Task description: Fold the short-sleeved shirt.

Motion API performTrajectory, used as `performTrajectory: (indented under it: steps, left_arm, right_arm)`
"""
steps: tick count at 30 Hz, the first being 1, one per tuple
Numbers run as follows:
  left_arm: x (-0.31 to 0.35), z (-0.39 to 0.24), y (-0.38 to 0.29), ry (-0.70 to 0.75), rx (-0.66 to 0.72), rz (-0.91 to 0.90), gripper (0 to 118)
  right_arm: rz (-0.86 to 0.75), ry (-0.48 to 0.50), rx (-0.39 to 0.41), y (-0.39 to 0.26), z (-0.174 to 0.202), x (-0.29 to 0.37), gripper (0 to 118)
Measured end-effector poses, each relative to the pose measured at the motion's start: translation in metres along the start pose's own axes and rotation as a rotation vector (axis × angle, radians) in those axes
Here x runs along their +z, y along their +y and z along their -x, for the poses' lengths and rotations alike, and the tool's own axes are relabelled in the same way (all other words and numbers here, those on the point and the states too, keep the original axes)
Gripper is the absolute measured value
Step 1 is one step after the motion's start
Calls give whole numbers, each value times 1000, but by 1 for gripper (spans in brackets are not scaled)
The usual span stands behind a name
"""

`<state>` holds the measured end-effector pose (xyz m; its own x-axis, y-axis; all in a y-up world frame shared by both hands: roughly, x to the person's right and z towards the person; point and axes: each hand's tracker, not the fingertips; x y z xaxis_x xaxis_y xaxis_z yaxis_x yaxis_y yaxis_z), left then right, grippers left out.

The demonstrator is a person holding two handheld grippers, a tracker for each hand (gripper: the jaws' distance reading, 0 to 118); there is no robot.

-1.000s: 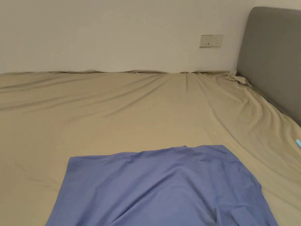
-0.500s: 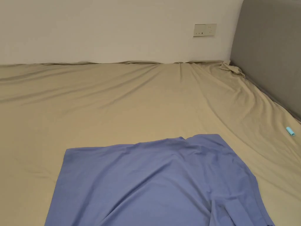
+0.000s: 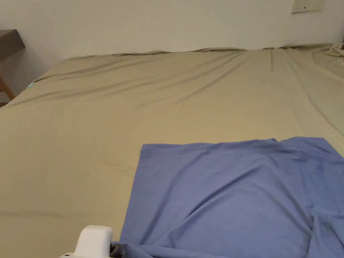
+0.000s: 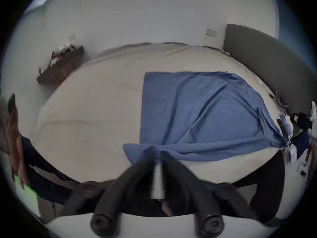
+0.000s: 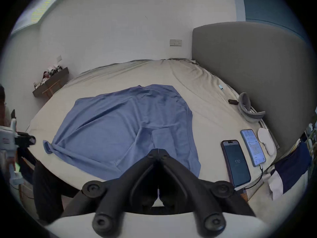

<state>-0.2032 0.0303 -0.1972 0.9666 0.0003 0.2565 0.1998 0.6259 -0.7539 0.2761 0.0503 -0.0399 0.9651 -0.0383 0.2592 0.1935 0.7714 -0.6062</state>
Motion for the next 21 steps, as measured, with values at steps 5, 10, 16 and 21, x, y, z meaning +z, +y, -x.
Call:
performTrajectory:
  steps: [5,10,16,21]
  left_arm:
    - [-66,21,-2,8,4,114,92]
    - [-107,26,1,37,-38,205,92]
    - [-102,15,9,-65,38,175,7]
    - [-88,15,10,-61,53,156,7]
  right_arm:
    - [5,42,-2,0,5,1,2]
    - [30,49,7,0,13,-7,2]
    - [70,55,17,-3,14,-14,2]
    - [148,8,15,-9,-2,-20,90]
